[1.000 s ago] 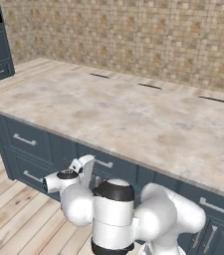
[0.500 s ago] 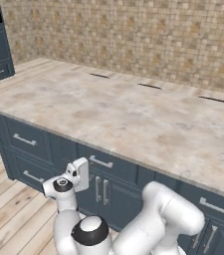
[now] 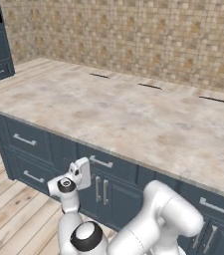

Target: Take a straw from the drawer in front and place it inside the glass cup on the dining counter.

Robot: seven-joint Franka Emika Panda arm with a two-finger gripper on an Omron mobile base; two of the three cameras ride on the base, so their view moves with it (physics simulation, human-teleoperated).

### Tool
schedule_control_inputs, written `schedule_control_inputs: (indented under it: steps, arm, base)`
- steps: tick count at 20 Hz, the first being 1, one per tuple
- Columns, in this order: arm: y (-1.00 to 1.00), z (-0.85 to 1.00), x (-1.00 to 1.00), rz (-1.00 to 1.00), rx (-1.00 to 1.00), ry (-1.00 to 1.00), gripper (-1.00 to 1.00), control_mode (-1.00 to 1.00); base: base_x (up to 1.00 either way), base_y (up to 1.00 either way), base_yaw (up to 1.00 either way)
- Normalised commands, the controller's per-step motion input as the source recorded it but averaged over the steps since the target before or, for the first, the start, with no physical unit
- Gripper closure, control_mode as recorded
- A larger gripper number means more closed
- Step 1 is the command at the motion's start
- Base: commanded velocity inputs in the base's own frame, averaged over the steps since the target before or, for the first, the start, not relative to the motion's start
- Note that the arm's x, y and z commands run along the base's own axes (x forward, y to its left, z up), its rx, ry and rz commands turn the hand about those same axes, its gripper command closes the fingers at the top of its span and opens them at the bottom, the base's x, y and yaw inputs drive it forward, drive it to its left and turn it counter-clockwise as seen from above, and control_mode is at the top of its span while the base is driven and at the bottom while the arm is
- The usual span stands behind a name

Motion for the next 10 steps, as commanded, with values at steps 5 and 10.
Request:
schedule_control_inputs:
  steps: [5,10]
  arm:
    - [-0.04,-0.25,0.41,0.0,0.0,0.0,-1.0,-1.0]
    - [-0.08,-0.29,0.41,0.02,0.0,0.0,-1.0,-1.0]
  base:
    - [0.0,0.0,0.0]
    - [0.0,0.0,0.0]
